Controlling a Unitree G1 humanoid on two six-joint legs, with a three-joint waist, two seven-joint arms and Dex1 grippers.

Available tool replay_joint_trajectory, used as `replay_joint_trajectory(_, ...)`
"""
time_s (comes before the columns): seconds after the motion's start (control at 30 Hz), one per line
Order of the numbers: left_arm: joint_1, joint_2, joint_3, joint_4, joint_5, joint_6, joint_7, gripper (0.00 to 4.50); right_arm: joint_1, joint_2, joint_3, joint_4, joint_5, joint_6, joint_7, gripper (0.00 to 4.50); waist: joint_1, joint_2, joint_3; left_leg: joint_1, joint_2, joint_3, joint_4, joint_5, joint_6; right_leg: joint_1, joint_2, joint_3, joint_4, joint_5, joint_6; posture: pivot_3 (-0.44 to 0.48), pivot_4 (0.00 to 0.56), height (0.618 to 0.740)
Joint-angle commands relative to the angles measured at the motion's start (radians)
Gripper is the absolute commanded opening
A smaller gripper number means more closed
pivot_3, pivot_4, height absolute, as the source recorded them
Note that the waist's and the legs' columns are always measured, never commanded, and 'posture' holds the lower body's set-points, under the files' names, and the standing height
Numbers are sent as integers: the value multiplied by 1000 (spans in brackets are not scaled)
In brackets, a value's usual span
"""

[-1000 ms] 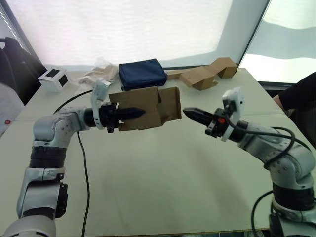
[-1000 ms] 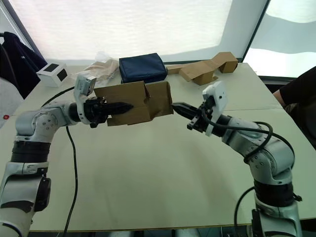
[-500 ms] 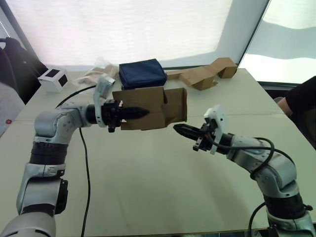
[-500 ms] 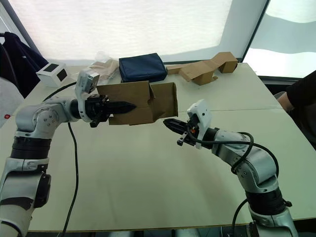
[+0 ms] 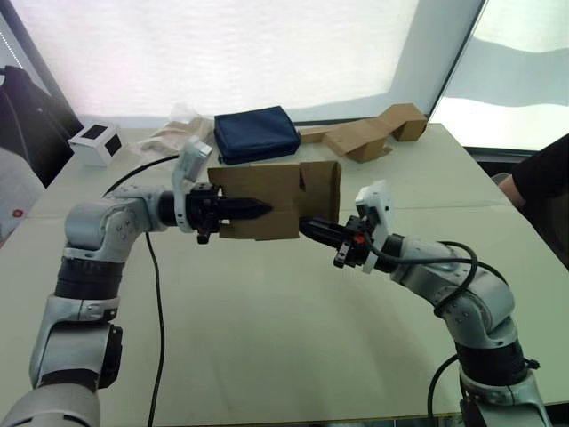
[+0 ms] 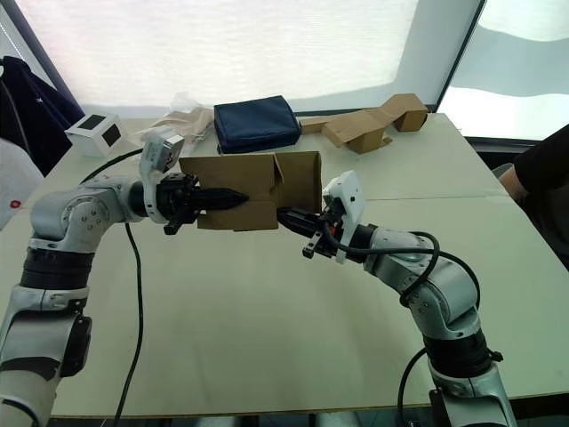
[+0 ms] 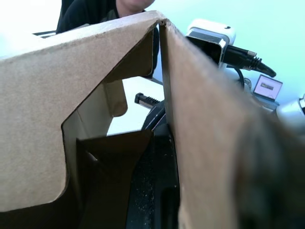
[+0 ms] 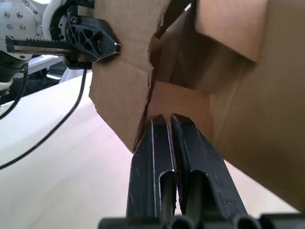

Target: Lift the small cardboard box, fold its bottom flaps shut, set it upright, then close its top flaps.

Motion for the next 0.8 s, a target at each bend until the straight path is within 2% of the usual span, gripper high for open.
replay_joint_trajectory(0.03, 5, 10, 14, -31, -10, 0, 5, 0, -29, -3, 0, -15, -11, -23, 14, 95, 0, 0, 0, 0, 0, 0, 0, 0, 0, 0, 0, 0, 0, 0, 0, 0, 150, 740)
replay_joint_trajectory(0.3, 5, 21, 16, -31, -8, 1, 7, 0, -31, -76, -81, -46, 64, 32, 56, 95, 1, 0, 0, 0, 0, 0, 0, 0, 0, 0, 0, 0, 0, 0, 0, 0, 150, 740)
replay_joint_trajectory(0.43, 7, 27, 18, -34, -10, 2, 7, 0, -54, -129, -208, -25, 218, 111, 63, 95, 3, 0, 0, 0, 0, 0, 0, 0, 0, 0, -1, 0, 0, 0, 0, 0, 150, 740)
replay_joint_trajectory(0.5, 4, 31, 23, -32, -12, -3, 8, 0, -81, -145, -291, 51, 255, 116, 39, 95, 3, 0, 0, 0, 0, 0, 0, 0, 0, 0, -1, 0, 0, 0, 0, 0, 150, 740)
replay_joint_trajectory(0.67, 1, 28, 34, -33, -23, -6, 16, 0, -129, -133, -343, 234, 158, 21, -22, 95, 1, 0, 0, 0, 0, 0, 0, 0, 0, 1, 0, 0, 0, 0, 0, 0, 150, 740)
replay_joint_trajectory(0.8, 2, 20, 29, -43, -29, -5, 24, 0, -133, -134, -243, 320, 6, -68, -20, 95, -2, 0, 0, 0, 0, 1, 0, 0, 0, 0, 0, 0, 0, 0, 0, 0, 150, 740)
